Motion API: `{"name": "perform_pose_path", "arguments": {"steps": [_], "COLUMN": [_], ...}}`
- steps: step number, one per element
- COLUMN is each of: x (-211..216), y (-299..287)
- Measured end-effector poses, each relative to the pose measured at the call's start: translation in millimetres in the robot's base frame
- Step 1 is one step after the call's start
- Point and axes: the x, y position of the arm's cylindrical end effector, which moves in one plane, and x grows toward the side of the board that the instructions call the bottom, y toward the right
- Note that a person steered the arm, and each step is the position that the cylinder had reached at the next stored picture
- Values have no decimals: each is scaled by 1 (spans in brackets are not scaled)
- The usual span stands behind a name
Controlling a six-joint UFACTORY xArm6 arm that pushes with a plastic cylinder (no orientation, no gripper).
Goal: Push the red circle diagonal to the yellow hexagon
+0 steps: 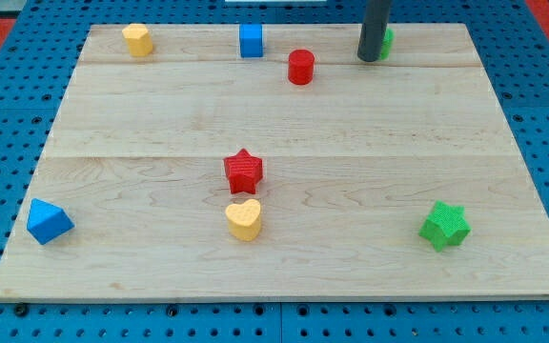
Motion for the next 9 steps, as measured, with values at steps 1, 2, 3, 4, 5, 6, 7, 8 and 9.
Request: {"name": "perform_pose_path", "arguments": {"steps": [1,2,3,4,5,6,7,8,9], "x": [0,-5,-7,-6,18,10,4,26,26], "y": [0,-18,-47,-66,-85,-108,-140,-158,-158]}}
